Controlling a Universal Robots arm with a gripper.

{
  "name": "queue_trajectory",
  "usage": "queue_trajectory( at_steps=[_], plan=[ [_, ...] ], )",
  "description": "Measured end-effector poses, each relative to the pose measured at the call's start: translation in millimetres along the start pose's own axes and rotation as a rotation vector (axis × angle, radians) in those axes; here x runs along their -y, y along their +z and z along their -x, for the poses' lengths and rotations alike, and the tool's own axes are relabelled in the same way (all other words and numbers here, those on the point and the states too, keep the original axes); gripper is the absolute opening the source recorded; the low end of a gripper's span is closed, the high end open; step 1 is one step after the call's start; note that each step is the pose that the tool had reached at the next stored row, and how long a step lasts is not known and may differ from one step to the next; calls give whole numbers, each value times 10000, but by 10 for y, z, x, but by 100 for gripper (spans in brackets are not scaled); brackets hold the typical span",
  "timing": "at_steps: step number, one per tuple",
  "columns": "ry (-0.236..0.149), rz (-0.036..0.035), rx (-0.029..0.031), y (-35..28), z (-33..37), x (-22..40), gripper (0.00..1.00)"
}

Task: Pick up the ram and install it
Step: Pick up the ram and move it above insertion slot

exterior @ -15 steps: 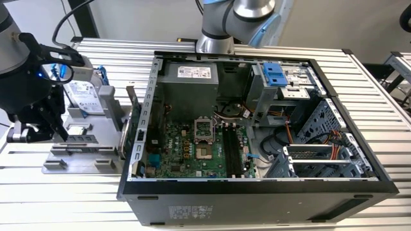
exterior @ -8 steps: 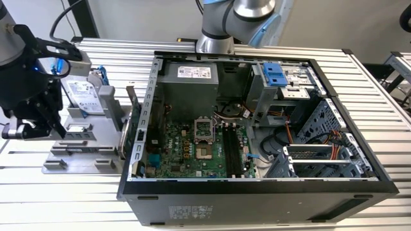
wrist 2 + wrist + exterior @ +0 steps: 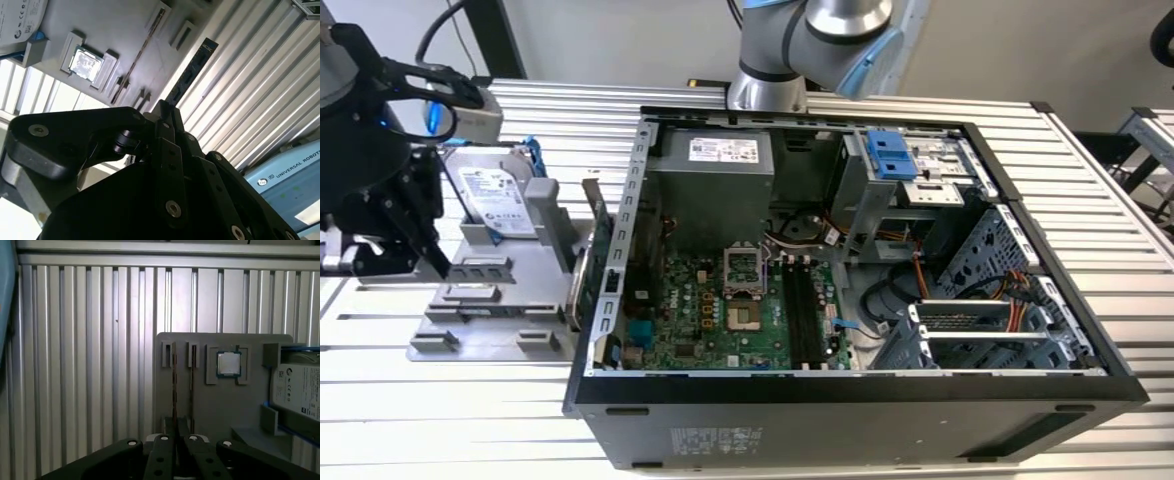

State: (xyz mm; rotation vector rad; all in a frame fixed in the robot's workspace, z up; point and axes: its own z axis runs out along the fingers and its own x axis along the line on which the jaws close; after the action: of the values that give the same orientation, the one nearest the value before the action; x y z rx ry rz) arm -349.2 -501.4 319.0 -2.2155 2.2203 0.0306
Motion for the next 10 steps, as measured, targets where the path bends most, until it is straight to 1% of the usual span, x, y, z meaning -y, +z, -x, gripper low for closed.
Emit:
queue_trajectory(
  at_steps=[10],
  plan=[
    [0, -10, 0, -118, 2, -2, 0]
  ],
)
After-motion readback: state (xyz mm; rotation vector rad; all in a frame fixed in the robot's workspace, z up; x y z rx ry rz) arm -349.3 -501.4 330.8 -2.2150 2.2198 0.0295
